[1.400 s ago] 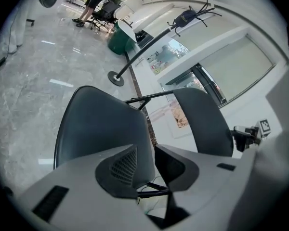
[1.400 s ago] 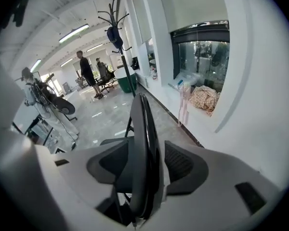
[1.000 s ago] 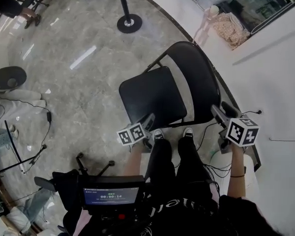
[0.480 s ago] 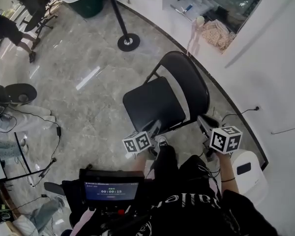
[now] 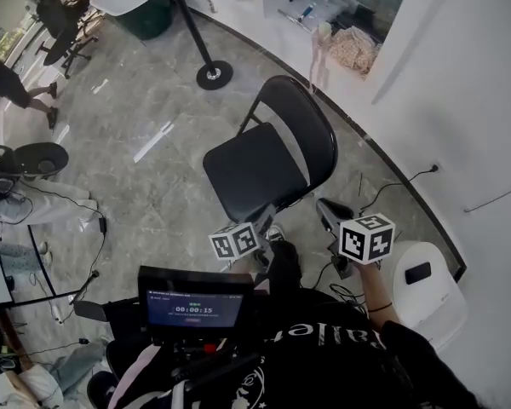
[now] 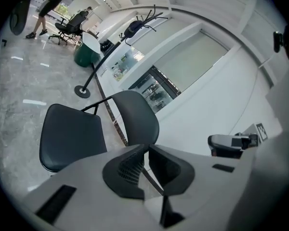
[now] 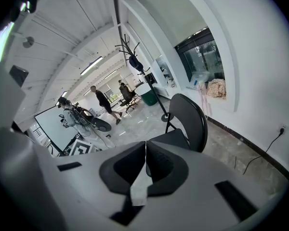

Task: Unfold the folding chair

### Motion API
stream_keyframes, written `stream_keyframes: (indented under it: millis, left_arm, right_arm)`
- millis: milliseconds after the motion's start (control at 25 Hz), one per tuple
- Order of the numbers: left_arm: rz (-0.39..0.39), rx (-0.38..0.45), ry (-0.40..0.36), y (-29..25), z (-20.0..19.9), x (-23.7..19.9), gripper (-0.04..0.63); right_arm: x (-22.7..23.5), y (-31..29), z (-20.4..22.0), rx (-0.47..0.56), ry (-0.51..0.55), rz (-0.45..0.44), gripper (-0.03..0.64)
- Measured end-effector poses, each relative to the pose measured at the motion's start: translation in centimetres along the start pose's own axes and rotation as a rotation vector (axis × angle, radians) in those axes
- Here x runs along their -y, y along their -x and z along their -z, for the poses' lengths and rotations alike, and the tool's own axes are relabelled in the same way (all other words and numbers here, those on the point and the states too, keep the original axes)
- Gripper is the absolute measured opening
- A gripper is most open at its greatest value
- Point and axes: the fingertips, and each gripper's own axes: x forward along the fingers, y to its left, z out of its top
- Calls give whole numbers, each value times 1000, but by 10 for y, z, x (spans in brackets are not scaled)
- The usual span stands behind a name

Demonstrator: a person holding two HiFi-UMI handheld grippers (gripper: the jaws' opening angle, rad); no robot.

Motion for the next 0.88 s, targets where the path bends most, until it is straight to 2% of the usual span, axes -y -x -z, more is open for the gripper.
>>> stream_keyframes:
  millis: [240,440,680,880]
  left_arm:
    - [20,98,0,24,40,62,5]
    - [14,124,-31,66,87,105,3]
    - [2,104,-48,118,162,141,3]
    - [-7,93,-69,146,185,159,3]
  right_arm:
    - [-4,65,62,3,-4,-26,15]
    - [-20,115,108,12,13,-56,15]
    - [-45,168,162,14,40,-79,15]
    - [-71,194,186,9,42,-113,15]
